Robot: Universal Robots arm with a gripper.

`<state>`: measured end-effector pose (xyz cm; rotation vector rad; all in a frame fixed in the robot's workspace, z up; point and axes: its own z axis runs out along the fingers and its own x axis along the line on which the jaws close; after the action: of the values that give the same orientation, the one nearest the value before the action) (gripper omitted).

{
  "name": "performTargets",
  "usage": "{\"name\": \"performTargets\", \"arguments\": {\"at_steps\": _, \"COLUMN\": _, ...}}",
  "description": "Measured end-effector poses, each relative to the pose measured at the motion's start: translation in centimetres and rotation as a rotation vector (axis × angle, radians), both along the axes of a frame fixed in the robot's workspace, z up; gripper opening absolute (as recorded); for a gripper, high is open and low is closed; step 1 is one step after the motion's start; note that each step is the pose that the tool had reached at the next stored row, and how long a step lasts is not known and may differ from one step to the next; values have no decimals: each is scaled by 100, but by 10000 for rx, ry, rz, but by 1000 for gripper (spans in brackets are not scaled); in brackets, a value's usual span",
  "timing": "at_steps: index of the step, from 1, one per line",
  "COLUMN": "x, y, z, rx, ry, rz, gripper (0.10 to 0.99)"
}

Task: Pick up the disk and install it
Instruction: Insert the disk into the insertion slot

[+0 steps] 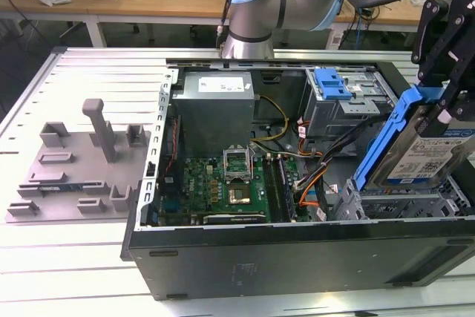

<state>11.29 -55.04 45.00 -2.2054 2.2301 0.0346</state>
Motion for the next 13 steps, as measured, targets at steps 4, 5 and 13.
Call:
{"name": "performTargets", "arguments": {"at_steps": 4, "x": 0, "y": 0, "z": -34, "rx": 0, "ry": 0, "rz": 3, "gripper": 365}}
{"name": "performTargets", "arguments": {"at_steps": 5, "x": 0, "y": 0, "z": -41, "rx": 0, "ry": 0, "rz": 3, "gripper": 365}}
{"name": "performTargets", "arguments": {"at_steps": 13, "x": 0, "y": 0, "z": -156, "rx": 0, "ry": 0, "rz": 19, "gripper": 365}}
